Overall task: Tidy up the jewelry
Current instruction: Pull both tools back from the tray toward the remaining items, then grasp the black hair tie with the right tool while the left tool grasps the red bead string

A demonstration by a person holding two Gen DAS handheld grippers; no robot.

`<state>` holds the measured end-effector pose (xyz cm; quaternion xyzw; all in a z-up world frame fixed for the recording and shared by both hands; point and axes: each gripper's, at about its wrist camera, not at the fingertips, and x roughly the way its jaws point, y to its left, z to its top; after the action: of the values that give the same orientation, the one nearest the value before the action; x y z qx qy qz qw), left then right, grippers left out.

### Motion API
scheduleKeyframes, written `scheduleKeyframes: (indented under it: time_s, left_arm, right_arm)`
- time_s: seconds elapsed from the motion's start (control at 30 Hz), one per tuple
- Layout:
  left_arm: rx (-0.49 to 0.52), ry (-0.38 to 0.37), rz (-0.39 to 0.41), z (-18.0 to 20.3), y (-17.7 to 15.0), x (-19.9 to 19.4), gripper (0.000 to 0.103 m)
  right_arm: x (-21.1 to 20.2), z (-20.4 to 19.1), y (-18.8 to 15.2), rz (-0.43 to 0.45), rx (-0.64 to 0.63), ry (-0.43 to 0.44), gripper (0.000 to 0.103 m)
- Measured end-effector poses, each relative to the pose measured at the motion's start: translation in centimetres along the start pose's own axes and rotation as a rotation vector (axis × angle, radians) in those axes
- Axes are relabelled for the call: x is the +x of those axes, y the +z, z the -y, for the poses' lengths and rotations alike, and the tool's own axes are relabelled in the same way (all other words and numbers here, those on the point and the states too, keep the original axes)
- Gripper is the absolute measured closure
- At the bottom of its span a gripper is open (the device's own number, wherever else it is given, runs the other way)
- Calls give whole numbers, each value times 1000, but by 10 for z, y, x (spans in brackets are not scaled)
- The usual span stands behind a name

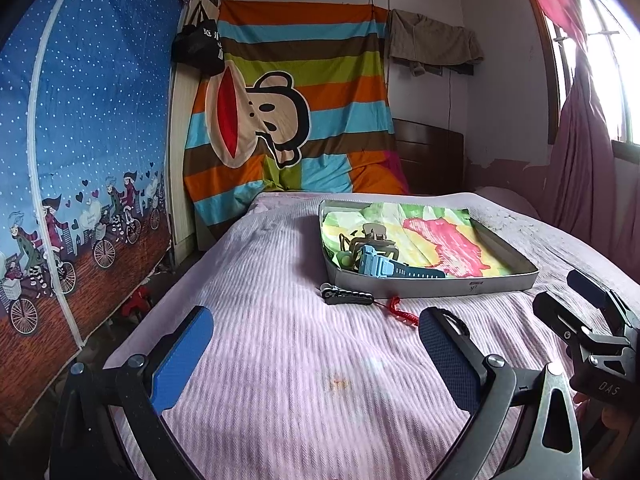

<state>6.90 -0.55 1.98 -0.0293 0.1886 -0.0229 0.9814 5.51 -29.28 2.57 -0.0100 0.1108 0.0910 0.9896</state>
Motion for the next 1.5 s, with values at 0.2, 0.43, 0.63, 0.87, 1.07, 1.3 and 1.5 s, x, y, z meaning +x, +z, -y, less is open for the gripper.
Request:
scheduleKeyframes:
  time_s: [0.2, 0.43, 0.63, 0.87, 1.07, 1.3, 1.5]
  left_arm:
    - [6, -22, -50, 1, 1, 9, 0]
    - [33, -75, -119, 9, 6, 26, 0]
    - [64, -106, -145, 16, 13, 37, 0]
    - [24, -157, -137, 6, 23, 44, 0]
    - [13, -231, -220, 7, 23, 63, 21]
    - [23, -276, -298, 19, 21, 83, 38]
    - [21, -306, -390, 31, 17, 107, 49]
  right_arm:
    - [7, 4, -1, -36, 6, -4, 1]
    - [18, 12, -1, -101, 16, 12, 1]
    - [28, 13, -2, -128, -1, 15, 1]
    - [33, 15, 2, -119, -13, 13, 2]
    - [47, 14, 3, -145, -16, 56, 21]
    - [63, 13, -4, -198, -2, 105, 38]
    - [80, 12, -14, -264, 2, 147, 55]
